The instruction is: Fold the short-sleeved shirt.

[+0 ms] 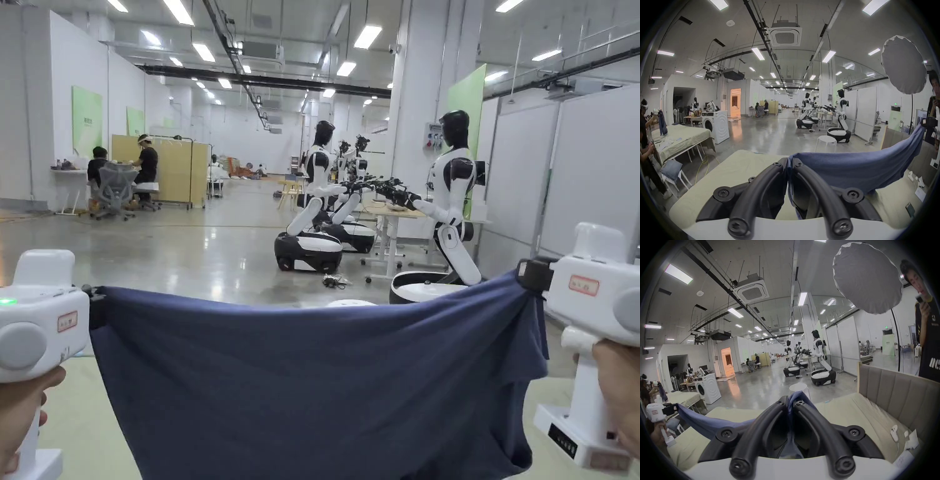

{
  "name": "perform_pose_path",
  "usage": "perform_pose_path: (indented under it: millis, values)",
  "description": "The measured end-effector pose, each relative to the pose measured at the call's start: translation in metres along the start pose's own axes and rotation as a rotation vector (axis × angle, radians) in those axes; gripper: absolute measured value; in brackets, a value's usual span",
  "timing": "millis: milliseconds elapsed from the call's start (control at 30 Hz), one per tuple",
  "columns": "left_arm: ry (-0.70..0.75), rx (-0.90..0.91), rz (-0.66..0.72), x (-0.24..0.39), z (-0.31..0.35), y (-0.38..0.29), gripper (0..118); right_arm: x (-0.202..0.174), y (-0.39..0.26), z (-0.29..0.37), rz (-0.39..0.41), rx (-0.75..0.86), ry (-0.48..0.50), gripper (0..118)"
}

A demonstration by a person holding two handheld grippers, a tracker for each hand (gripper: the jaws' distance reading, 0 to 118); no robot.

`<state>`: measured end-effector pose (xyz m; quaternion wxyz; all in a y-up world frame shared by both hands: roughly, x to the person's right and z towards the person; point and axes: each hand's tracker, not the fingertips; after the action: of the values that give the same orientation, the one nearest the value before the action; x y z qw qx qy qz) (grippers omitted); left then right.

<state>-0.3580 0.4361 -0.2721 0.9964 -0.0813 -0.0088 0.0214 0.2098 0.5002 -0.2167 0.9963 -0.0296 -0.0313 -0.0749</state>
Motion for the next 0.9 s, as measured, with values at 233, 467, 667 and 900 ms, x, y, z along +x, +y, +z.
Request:
perform_pose_path:
  millis: [233,467,667,900]
  values:
    - [-0.06,-0.12,-0.072,-0.01,0.118,-0.091,7,0.019,-0.108,0.125,0.108,-0.156,0.015,6]
    - [-0.141,-0.471,-0.249,-0.017,0.215,-0.26,7,0.051,-0.281,0.207,0.206,-0.527,0.048,7]
    - [-0.146,-0.615,-0.241,-0.017,0.232,-0.334,7,0.069,-0.384,0.23,0.187,-0.674,-0.053,7]
    - [-0.134,-0.23,-0.173,-0.009,0.293,-0.259,82,0.061,-0.33,0.277,0.083,-0.339,-0.02,113]
